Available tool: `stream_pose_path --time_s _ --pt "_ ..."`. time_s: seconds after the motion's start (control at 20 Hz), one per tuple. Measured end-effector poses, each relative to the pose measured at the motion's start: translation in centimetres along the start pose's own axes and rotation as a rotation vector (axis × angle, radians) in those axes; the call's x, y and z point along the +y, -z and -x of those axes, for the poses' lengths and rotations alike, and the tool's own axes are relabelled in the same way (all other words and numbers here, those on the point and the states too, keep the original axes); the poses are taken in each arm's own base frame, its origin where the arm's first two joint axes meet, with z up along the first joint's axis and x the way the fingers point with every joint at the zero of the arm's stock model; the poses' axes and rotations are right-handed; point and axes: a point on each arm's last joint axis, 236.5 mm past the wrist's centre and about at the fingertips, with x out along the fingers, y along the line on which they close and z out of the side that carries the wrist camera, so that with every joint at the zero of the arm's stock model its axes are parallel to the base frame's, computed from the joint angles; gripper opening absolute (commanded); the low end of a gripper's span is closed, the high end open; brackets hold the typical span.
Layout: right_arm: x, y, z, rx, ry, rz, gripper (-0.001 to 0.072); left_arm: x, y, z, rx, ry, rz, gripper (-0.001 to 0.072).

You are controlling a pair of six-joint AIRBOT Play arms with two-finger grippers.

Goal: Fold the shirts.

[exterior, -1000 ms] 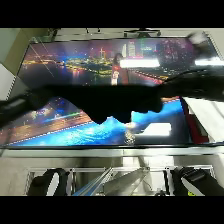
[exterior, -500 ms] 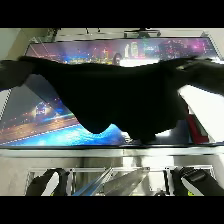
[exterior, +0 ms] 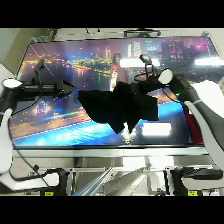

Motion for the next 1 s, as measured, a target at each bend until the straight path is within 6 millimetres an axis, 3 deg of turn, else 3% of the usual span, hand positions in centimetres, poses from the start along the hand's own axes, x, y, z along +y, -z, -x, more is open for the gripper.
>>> stream_pose_path --time_s 0.1,0.25,0.35,0.5,0.55,0.6,0.8,1.0 --pt "-1.5 0.4 -0.8 0.022 0.012 -0.027 0.0403 1.4 -0.3 -0.7 0.046 0.026 0.022 0.0592" --pt "-3.4 0.1 1.7 0.019 0.026 -0.049 0.0403 1.2 1.5 -1.2 0.158 0.091 0.068 0.0591" --pt "-5.0 0.2 4.6 0.019 0.048 -0.053 0.0403 0.3 4.7 -2.1 0.255 0.134 0.117 0.0591" --pt "-7.5 2.1 8.4 0.068 0.089 -0.075 0.0403 -1.6 10.9 -4.3 0.379 0.162 0.182 0.0591" --pt "-8.4 3.0 9.1 0.09 0.101 -0.09 0.0403 -2.0 13.0 -5.3 0.404 0.152 0.199 0.0571" --pt "-9.3 4.0 9.7 0.115 0.112 -0.109 0.0403 -2.2 14.8 -6.2 0.417 0.134 0.211 0.0503" --pt "-11.4 7.7 10.2 0.202 0.125 -0.182 0.0403 -1.4 19.2 -10.2 0.389 0.005 0.23 0.0495" --pt "-12.0 9.6 10.0 0.245 0.12 -0.215 0.0403 -0.1 20.4 -13.7 0.31 -0.12 0.209 0.0496"
